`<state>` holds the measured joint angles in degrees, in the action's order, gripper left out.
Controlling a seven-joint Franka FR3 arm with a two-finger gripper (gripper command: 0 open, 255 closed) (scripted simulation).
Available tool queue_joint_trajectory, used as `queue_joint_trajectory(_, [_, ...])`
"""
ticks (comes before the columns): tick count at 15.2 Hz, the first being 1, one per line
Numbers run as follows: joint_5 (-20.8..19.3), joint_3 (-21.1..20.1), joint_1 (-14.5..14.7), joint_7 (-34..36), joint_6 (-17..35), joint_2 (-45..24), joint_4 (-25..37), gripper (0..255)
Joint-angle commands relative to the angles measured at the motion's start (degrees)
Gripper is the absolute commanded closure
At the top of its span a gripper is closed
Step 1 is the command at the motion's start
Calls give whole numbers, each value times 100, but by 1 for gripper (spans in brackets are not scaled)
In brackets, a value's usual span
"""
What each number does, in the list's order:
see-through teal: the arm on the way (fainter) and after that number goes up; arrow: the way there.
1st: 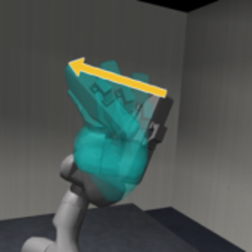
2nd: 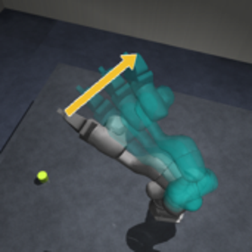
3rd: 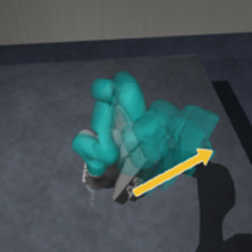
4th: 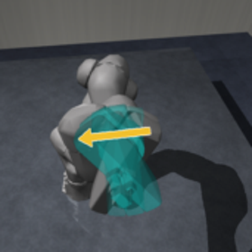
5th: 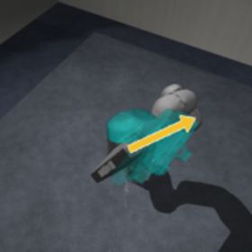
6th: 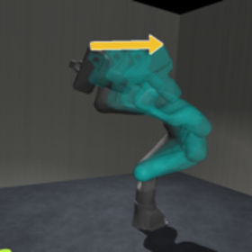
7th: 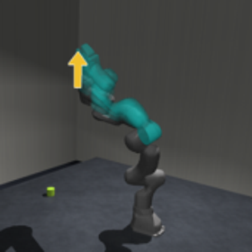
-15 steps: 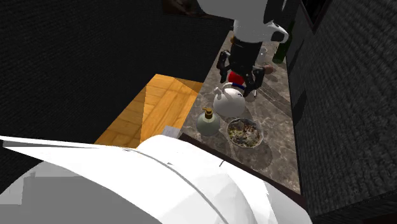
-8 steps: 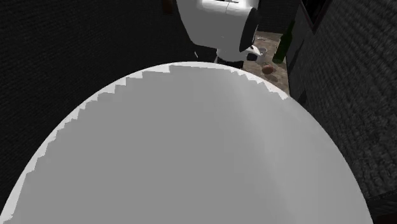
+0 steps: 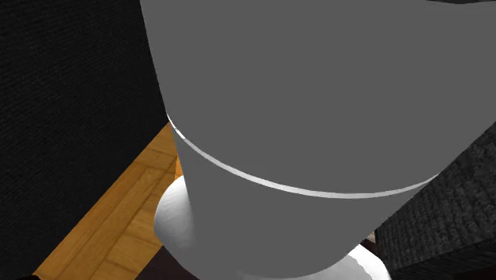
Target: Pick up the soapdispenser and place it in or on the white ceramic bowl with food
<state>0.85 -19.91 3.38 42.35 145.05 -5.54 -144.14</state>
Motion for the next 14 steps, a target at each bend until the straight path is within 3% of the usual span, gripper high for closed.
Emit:
queue_joint_trajectory(1, [-349, 32, 111, 425, 280, -545, 219, 0])
queue_joint_trajectory(3, [-598, 131, 251, 712, 438, -943, 423, 0])
queue_joint_trajectory(10, [-926, 353, 422, 947, 945, -1494, 448, 0])
queue_joint_trajectory(14, [-951, 375, 439, 965, 985, -1540, 453, 0])
